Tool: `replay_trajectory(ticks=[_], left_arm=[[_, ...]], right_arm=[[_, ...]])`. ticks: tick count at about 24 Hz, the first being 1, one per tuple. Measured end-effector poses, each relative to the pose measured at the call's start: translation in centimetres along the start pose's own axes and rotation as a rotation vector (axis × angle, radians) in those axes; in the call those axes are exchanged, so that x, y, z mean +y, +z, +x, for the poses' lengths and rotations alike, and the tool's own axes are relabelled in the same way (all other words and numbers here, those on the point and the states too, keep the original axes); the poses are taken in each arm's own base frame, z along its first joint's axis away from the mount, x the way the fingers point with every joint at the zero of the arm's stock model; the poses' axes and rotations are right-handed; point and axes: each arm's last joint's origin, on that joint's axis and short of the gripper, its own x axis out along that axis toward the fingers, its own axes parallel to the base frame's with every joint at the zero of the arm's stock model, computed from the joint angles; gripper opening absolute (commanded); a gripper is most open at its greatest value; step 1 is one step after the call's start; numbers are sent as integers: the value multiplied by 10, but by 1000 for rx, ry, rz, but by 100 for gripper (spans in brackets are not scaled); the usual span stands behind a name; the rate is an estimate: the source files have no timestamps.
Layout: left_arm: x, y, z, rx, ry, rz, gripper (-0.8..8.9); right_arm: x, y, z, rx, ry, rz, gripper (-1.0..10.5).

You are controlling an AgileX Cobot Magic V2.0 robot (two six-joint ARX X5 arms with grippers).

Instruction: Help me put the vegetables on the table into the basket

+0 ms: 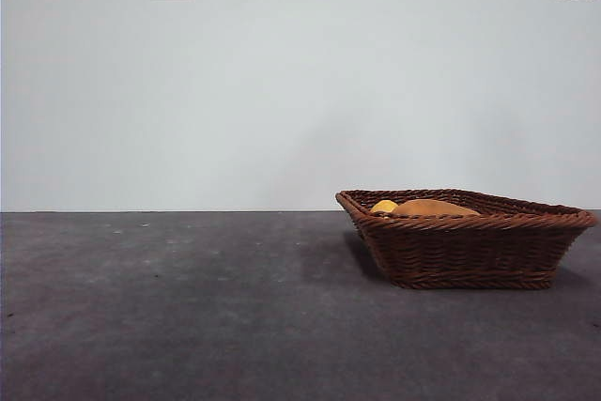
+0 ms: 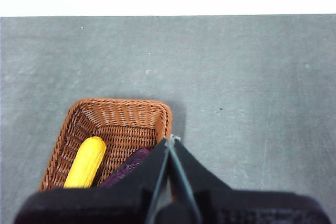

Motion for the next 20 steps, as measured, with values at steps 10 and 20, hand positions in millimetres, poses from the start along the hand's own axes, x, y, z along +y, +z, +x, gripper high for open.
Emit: replay_trajectory(ticks=[10,20], left_arm=[[2,-5,0,53,11,-2,-4],[2,-6,1,62,13,-2,-4]], right_arm=[[0,0,0,-5,-1,-1,1],[0,0,0,-5,-1,-1,1]])
